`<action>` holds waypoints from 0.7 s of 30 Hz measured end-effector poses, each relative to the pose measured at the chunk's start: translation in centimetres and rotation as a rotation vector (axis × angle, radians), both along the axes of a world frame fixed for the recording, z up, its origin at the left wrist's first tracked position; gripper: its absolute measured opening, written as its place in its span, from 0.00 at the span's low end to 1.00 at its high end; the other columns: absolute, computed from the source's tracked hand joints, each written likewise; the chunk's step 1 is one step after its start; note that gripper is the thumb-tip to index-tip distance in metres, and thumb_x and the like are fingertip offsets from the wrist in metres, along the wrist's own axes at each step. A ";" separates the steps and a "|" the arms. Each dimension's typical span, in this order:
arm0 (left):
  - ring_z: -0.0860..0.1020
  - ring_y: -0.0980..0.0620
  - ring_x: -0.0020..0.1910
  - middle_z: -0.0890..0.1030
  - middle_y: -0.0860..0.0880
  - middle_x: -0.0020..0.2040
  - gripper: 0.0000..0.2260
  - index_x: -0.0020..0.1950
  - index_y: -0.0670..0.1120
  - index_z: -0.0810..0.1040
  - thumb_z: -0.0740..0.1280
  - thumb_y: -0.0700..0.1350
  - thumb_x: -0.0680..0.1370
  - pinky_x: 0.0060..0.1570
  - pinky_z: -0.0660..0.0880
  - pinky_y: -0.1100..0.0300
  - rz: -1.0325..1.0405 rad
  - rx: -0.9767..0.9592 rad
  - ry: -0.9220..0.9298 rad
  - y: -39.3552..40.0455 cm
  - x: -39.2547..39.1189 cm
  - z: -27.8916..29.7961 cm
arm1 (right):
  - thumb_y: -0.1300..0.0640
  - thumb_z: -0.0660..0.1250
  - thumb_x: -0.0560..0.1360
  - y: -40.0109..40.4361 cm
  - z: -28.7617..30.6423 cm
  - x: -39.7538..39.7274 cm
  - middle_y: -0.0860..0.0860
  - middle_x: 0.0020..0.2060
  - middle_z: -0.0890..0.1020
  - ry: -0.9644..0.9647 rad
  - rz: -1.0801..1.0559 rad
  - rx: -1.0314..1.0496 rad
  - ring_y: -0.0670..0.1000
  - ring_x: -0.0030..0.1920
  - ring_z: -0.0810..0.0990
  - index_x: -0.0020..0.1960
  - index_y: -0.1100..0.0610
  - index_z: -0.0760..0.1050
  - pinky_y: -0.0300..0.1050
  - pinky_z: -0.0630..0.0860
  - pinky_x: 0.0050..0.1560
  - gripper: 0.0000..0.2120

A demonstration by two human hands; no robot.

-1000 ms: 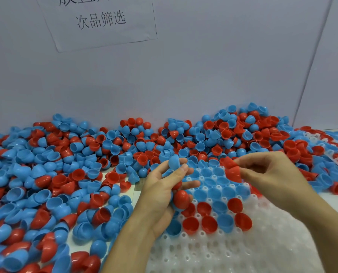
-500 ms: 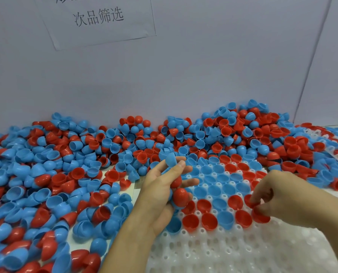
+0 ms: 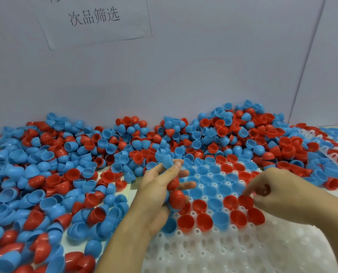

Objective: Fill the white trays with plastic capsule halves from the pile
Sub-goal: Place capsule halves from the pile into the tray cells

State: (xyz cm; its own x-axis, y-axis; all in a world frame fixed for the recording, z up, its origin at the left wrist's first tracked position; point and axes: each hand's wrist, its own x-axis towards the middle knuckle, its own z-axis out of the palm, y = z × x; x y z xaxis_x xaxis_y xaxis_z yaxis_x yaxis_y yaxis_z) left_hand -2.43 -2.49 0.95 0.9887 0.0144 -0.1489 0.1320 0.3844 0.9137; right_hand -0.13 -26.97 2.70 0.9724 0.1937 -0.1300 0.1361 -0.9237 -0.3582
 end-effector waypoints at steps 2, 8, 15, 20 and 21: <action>0.85 0.45 0.40 0.85 0.44 0.43 0.20 0.60 0.42 0.81 0.71 0.51 0.72 0.31 0.77 0.57 -0.026 -0.007 0.005 -0.1 -0.1 0.1 | 0.57 0.66 0.76 0.5 -0.2 0.3 0.41 0.40 0.85 -0.170 -0.008 0.116 0.43 0.41 0.83 0.46 0.42 0.84 0.42 0.83 0.44 0.11; 0.83 0.43 0.37 0.82 0.42 0.38 0.19 0.58 0.39 0.79 0.65 0.55 0.80 0.28 0.76 0.57 -0.103 0.000 0.011 -0.3 -0.4 0.3 | 0.54 0.70 0.76 4.8 -0.1 -0.1 0.43 0.35 0.81 -0.440 0.094 0.582 0.45 0.37 0.79 0.47 0.43 0.82 0.36 0.76 0.38 0.06; 0.79 0.47 0.28 0.81 0.43 0.37 0.18 0.50 0.45 0.86 0.66 0.58 0.78 0.24 0.74 0.59 -0.240 -0.036 -0.037 -0.7 -0.6 0.4 | 0.54 0.74 0.73 8.8 -0.5 -0.9 0.44 0.36 0.77 -0.442 0.201 0.705 0.46 0.39 0.77 0.51 0.44 0.83 0.31 0.71 0.38 0.09; 0.78 0.47 0.25 0.80 0.41 0.35 0.20 0.43 0.46 0.86 0.65 0.62 0.77 0.23 0.73 0.60 -0.282 0.038 -0.058 -0.9 -0.6 0.2 | 0.56 0.76 0.71 9.2 -0.6 -0.9 0.42 0.36 0.77 -0.484 0.162 0.643 0.45 0.40 0.75 0.47 0.45 0.85 0.31 0.70 0.41 0.07; 0.78 0.46 0.25 0.81 0.40 0.35 0.21 0.43 0.46 0.86 0.64 0.62 0.77 0.23 0.73 0.60 -0.296 0.044 -0.057 -1.0 -0.7 0.2 | 0.58 0.75 0.71 9.3 -0.7 -0.7 0.43 0.36 0.77 -0.484 0.134 0.656 0.44 0.40 0.76 0.46 0.47 0.85 0.31 0.70 0.41 0.07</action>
State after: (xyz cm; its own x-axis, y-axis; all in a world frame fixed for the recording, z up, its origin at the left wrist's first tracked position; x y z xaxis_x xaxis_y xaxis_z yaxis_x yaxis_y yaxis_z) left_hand -3.09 -3.48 1.16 0.9577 -0.2701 -0.0991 0.1808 0.2970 0.9376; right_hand -0.87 -17.69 1.98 0.8548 0.2029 0.4776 0.5083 -0.5121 -0.6923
